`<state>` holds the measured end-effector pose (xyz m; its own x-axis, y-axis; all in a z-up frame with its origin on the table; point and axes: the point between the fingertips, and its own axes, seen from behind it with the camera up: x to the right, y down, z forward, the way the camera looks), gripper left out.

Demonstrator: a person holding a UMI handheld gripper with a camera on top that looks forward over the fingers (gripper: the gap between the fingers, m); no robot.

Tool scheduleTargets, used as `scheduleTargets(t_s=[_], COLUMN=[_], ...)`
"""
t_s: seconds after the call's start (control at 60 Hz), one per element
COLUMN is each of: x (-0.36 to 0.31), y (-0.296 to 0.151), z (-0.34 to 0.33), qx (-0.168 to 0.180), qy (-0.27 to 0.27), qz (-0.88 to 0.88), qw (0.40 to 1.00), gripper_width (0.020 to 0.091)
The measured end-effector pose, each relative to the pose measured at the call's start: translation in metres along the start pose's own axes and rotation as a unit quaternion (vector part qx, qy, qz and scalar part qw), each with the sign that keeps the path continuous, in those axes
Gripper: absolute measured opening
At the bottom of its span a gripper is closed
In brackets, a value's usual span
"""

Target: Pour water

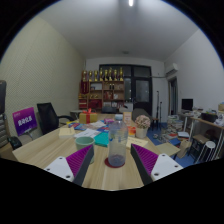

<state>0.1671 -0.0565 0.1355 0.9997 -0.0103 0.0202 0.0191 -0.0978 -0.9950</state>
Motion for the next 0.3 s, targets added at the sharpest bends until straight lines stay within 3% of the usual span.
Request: scheduleTargets(t_s=[0.3], x=[-0.031], y=[-0.002], z=[-0.157], qx=[0.019], qy=[-0.011], qz=[-0.003], qw=[1.0], gripper_width=[0.0839])
